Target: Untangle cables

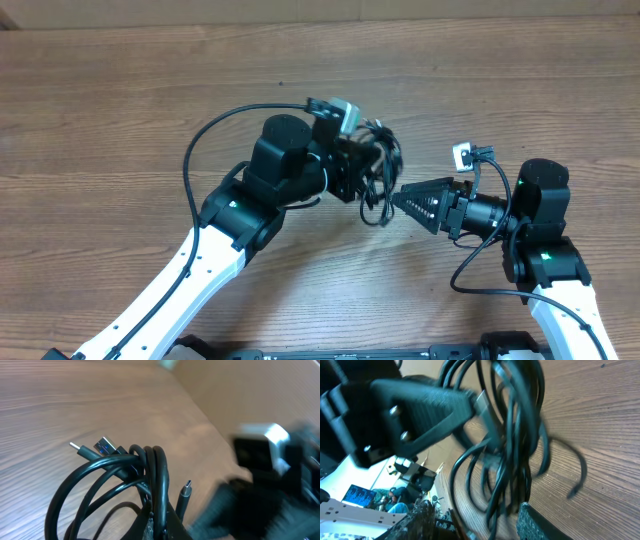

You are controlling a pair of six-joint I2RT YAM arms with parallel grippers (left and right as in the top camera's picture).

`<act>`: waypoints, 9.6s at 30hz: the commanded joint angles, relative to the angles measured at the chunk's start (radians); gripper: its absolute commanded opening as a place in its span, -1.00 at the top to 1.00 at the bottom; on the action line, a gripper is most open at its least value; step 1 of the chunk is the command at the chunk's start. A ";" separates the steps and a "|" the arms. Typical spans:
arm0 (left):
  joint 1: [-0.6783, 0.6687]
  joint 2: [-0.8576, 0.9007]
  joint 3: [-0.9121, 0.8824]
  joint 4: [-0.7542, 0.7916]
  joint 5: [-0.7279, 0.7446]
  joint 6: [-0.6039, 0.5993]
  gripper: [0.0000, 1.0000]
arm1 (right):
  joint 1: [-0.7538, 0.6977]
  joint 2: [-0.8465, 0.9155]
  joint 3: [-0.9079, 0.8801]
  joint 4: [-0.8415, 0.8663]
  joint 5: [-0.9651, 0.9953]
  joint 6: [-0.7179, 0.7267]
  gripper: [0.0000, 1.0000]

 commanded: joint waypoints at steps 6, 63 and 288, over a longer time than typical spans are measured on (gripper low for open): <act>0.083 -0.054 0.024 0.012 0.293 0.078 0.92 | 0.003 -0.006 0.002 0.070 -0.009 -0.001 -0.05; 0.001 -0.052 0.024 0.064 0.000 -0.081 0.91 | 0.017 -0.006 0.002 0.089 -0.015 0.029 0.92; -0.214 -0.019 0.024 0.131 -0.584 -0.082 0.92 | -0.086 -0.033 0.025 -0.100 -0.359 -0.242 0.92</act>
